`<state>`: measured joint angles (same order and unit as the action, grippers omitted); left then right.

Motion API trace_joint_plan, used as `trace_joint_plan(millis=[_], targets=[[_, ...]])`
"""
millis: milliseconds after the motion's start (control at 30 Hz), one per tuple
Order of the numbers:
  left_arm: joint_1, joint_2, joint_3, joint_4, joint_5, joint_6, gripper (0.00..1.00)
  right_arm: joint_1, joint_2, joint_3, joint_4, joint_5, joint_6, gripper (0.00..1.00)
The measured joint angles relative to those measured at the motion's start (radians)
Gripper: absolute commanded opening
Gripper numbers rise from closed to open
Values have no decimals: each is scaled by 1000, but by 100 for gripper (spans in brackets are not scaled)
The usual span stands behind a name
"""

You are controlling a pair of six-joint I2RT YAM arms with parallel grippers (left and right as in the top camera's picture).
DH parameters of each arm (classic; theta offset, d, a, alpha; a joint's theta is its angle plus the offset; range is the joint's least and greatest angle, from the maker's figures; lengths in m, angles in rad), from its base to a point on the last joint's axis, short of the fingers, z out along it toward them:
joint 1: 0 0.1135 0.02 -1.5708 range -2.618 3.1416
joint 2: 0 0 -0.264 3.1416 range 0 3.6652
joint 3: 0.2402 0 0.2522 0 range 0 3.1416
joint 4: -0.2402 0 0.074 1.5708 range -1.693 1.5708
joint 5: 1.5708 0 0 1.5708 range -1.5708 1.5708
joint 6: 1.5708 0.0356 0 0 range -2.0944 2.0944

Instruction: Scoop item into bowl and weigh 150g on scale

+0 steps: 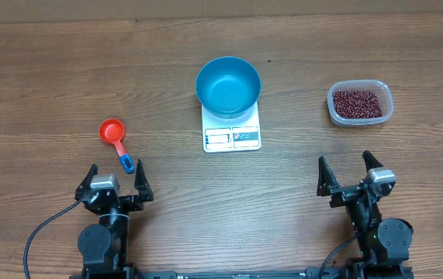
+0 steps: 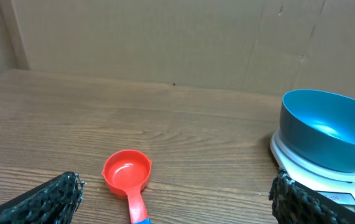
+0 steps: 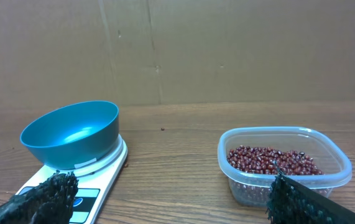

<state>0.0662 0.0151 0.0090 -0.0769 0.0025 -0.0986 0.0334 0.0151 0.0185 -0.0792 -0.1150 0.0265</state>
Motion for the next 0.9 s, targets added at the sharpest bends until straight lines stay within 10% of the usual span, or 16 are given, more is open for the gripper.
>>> trace_joint_plan(millis=[900], targets=[[13,0,0,0,1,27,100,0,0,0,0,0,0,100]])
